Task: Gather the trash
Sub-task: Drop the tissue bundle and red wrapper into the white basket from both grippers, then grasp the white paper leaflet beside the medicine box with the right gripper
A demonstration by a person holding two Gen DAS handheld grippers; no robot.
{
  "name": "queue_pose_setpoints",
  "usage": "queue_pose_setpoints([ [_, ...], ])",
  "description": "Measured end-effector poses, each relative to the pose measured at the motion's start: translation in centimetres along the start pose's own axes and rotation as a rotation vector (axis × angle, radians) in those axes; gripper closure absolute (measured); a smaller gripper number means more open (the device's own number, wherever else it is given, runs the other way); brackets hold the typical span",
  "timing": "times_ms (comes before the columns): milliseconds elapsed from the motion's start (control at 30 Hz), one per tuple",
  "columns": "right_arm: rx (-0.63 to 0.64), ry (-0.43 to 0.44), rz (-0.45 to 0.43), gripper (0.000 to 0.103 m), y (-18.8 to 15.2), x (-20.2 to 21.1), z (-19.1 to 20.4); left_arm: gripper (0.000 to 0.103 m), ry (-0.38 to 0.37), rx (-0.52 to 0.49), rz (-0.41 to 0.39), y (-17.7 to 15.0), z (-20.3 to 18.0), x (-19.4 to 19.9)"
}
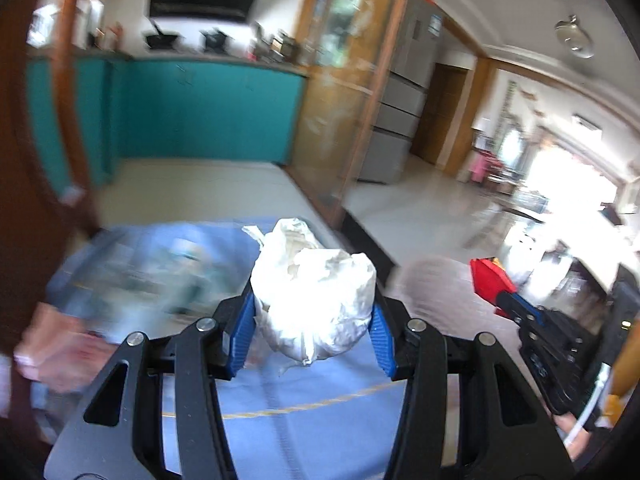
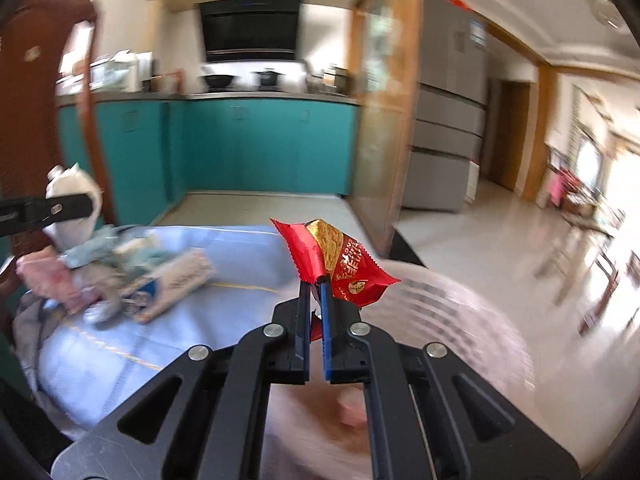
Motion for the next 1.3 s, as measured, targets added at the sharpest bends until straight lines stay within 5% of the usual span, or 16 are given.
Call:
queue_pose_setpoints([
  [167, -0.140, -0.079, 0.072, 0.098, -2.2, 0.6, -6.1, 0.053, -0.139, -0.031, 0.093, -0.7, -4.7, -3.0],
  [367, -0.181, -0.080, 0.170, 0.095, -4.4, 0.0, -7.6, 0.048, -0.310, -0.104, 0.163, -0.7, -11.7, -6.3],
  [500, -0.195, -0.104, 0.171, 0.062, -4.6, 0.2, -8.0, 0.024, -0.371, -0.126, 0.202, -0.9, -15.1, -8.3],
  [567, -0.201, -0.107, 0.168, 0.059, -4.8, 0.4, -8.3, 0.022, -0.390, -0.129, 0.223, -1.2, -15.4, -8.7],
  [633, -0.210, -0.103, 0.174, 0.059, -4.9, 0.1, -8.4, 0.021, -0.347, -0.136, 0.213, -1.2, -14.7, -8.7],
  [833, -0.206, -0.044, 0.160, 0.059, -3.9, -0.6, -6.8, 0.021, -0.051, -0.119, 0.032, 1.0, -7.0, -4.7],
  [1067, -0.084, 0.127, 0.114, 0.057, -0.8, -3.2, 1.4, 0.021, 0.258, -0.183, -0.133, 2.3, -0.1, 0.0],
  [1300, -0.030, 0.292, 0.136, 0.048, 0.9, -6.1, 9.4, 0.020, 0.326, -0.142, -0.184, 2.8, 5.0, 3.9],
])
Point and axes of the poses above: each gripper's, at about its wrist camera, not at the fingertips, and x roughly against the way its jaws point, z to its left, y to its top, the point moved 4 cm from there along -x, roughly the way its jaws point, and after that the axes turned 11 degrees about y, right-handed, at the moved point
